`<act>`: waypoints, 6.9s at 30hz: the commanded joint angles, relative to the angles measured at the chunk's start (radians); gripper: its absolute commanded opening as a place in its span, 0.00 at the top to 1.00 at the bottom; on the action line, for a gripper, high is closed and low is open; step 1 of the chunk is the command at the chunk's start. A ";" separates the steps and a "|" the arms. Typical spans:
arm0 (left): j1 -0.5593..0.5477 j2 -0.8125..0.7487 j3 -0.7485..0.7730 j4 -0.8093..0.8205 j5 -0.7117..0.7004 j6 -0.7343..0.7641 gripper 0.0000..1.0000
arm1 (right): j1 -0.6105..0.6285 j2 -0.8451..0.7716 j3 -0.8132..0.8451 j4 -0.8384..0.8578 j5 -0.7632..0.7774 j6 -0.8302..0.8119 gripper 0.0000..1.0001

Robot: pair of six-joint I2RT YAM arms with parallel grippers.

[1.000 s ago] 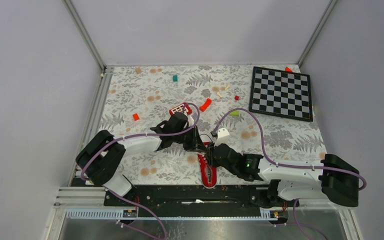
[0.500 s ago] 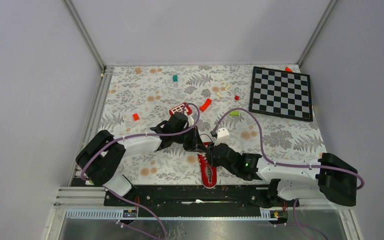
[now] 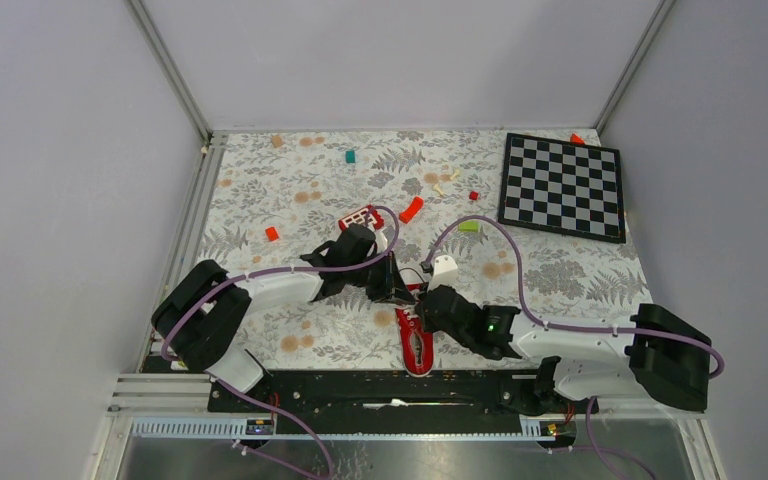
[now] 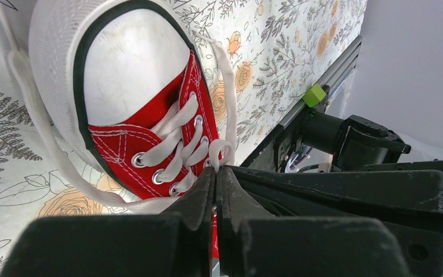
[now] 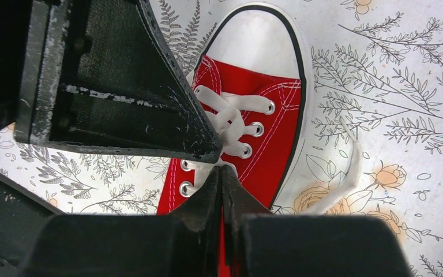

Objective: Tie the shoes
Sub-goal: Cross the shoelace with the shoelace.

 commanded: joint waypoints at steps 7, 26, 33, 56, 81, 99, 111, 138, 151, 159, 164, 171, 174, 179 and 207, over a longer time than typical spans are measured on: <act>0.005 0.005 0.014 0.032 0.026 0.008 1.00 | -0.009 -0.137 0.037 -0.050 0.003 -0.026 1.00; 0.005 0.005 0.013 0.029 0.021 0.012 1.00 | -0.008 -0.086 0.052 -0.077 -0.041 -0.022 0.86; 0.005 0.003 0.013 0.027 0.021 0.013 1.00 | -0.013 -0.052 0.068 -0.065 -0.031 -0.040 0.85; 0.004 0.005 0.021 0.021 0.023 0.015 1.00 | -0.044 0.014 0.075 -0.022 -0.075 -0.068 0.74; 0.004 0.021 0.027 0.025 0.031 0.017 1.00 | -0.058 -0.063 0.071 -0.035 -0.130 -0.065 1.00; 0.004 0.026 0.020 0.031 0.028 0.018 1.00 | -0.094 -0.118 0.030 -0.050 -0.139 -0.006 1.00; 0.005 0.010 0.019 0.027 0.034 0.022 1.00 | -0.108 -0.090 0.013 -0.069 -0.015 -0.028 1.00; 0.001 -0.020 0.130 -0.254 -0.064 0.158 1.00 | -0.108 -0.120 0.044 -0.178 -0.015 -0.088 0.98; 0.001 -0.006 0.125 -0.164 0.006 0.073 1.00 | -0.101 -0.117 0.062 -0.018 -0.310 -0.137 0.78; 0.002 -0.012 0.158 -0.210 -0.016 0.069 1.00 | -0.099 -0.075 0.070 0.002 -0.335 -0.150 0.79; 0.001 -0.021 0.166 -0.217 -0.022 0.067 1.00 | -0.099 -0.039 0.072 0.013 -0.340 -0.160 0.79; 0.002 -0.019 0.172 -0.225 -0.020 0.075 1.00 | -0.099 -0.034 0.060 0.020 -0.240 -0.166 0.78; 0.001 -0.018 0.173 -0.226 -0.019 0.077 1.00 | -0.099 -0.021 0.068 0.015 -0.217 -0.171 0.77; -0.001 -0.016 0.175 -0.226 -0.016 0.078 1.00 | -0.099 0.000 0.070 0.016 -0.208 -0.173 0.77; -0.006 -0.001 0.185 -0.226 -0.025 0.081 1.00 | -0.099 -0.139 0.009 0.012 -0.183 -0.130 0.72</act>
